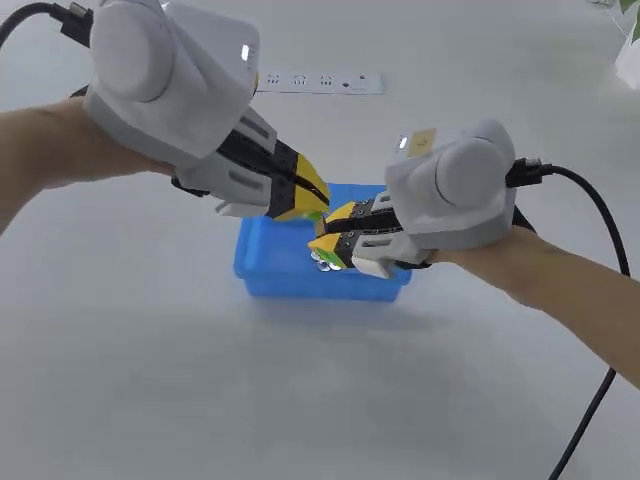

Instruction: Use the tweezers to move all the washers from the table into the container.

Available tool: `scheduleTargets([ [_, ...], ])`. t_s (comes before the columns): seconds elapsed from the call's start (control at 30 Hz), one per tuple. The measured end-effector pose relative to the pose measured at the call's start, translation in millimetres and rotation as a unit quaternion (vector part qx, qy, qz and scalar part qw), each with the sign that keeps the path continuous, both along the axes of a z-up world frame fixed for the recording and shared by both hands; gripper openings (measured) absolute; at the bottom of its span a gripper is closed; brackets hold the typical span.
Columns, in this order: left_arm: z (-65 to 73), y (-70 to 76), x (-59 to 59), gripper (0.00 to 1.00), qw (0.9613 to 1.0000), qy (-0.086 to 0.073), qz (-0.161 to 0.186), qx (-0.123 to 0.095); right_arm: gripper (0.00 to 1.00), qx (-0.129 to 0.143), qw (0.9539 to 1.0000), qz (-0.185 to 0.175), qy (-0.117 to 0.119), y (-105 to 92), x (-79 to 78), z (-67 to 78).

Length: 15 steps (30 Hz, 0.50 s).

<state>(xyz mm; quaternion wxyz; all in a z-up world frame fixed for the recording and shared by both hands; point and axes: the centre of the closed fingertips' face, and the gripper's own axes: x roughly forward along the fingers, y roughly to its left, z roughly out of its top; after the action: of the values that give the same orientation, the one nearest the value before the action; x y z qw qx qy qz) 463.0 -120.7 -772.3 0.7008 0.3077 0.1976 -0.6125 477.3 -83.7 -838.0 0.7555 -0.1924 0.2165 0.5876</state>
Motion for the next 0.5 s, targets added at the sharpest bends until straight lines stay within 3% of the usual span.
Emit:
scheduleTargets([
  [0.23,-6.3,1.3,-1.5,0.05,0.9999,0.008,-0.004,0.005,0.12,-0.002,0.9999,-0.008,0.013,-0.6,-1.6,-4.7],
  [0.5,-5.5,2.0,-1.5,0.05,1.0,0.005,-0.005,0.006,0.13,0.0,0.9998,-0.013,0.013,-2.2,-2.4,-2.6],
])
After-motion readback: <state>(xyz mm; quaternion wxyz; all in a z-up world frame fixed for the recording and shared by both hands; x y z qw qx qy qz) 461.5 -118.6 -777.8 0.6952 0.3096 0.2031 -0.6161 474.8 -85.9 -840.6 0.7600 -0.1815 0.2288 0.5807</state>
